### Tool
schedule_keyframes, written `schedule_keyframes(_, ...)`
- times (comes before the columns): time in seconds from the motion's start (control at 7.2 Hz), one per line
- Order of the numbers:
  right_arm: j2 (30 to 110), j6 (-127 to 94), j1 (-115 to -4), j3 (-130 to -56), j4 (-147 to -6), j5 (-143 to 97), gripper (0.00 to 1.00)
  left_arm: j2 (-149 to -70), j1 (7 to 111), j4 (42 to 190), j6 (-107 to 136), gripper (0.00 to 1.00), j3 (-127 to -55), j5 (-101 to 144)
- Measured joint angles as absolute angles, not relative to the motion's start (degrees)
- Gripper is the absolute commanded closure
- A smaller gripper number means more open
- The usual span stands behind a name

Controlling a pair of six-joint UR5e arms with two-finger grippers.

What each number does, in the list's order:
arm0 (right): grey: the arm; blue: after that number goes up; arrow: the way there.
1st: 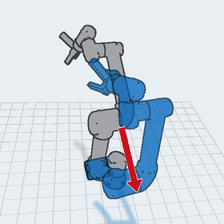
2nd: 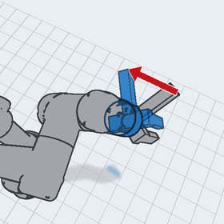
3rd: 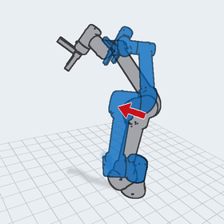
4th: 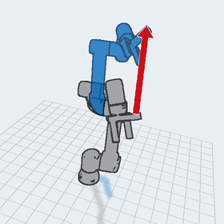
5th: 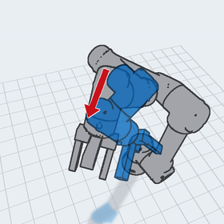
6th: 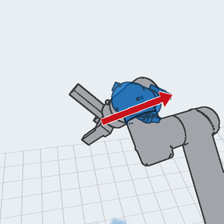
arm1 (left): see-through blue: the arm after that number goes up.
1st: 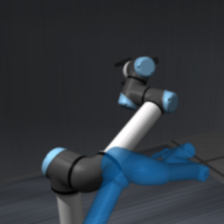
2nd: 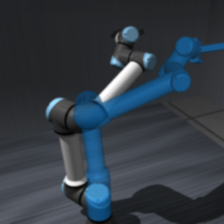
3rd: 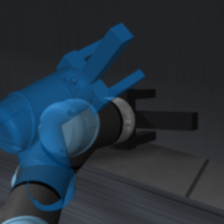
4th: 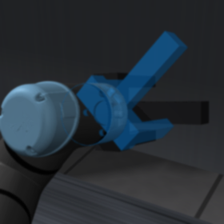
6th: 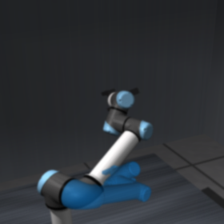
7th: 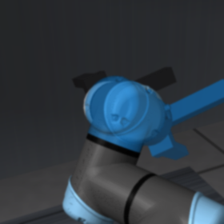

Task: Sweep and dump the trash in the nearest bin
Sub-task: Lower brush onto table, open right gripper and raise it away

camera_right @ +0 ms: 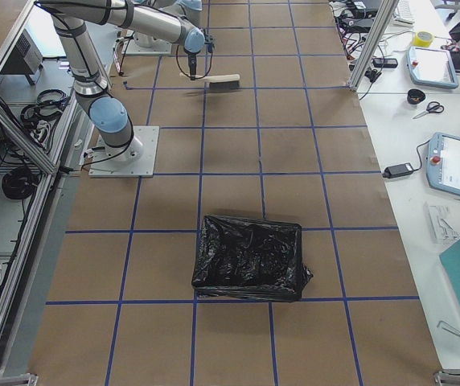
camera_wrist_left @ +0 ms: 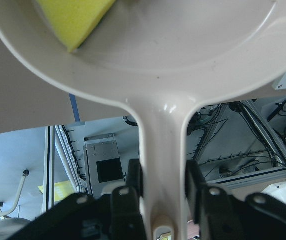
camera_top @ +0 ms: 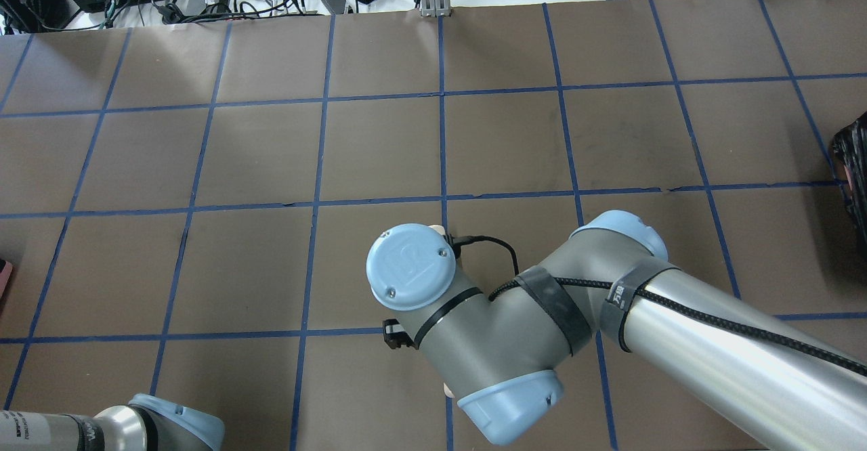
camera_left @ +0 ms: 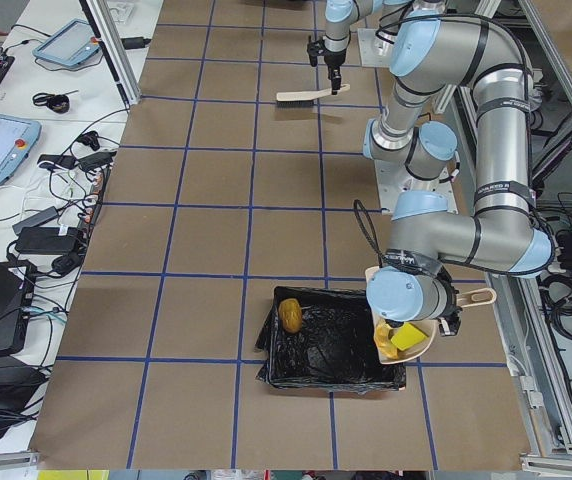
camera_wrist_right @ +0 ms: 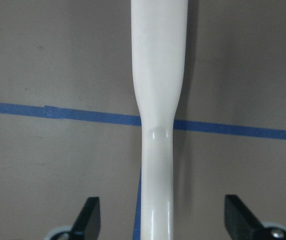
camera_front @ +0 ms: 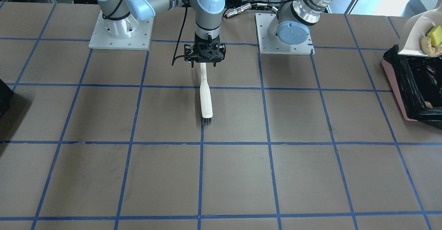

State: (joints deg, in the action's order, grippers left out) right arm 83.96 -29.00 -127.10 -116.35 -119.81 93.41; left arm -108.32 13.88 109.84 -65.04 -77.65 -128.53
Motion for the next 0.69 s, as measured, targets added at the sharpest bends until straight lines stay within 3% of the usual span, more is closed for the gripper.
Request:
schedule_keyframes(0.28,84.1,-22.6,-125.2,-107.0,-115.6,96.1,0.00,-107.8,17.1,110.1,-63.0,1.00,-76.2,-131.5)
schedule_keyframes(0.69,86.0,-8.5,-112.8,-91.4,-98.4,95.8,0.00,-108.6,18.9,111.2,-62.1,1.00,-76.1,-132.7)
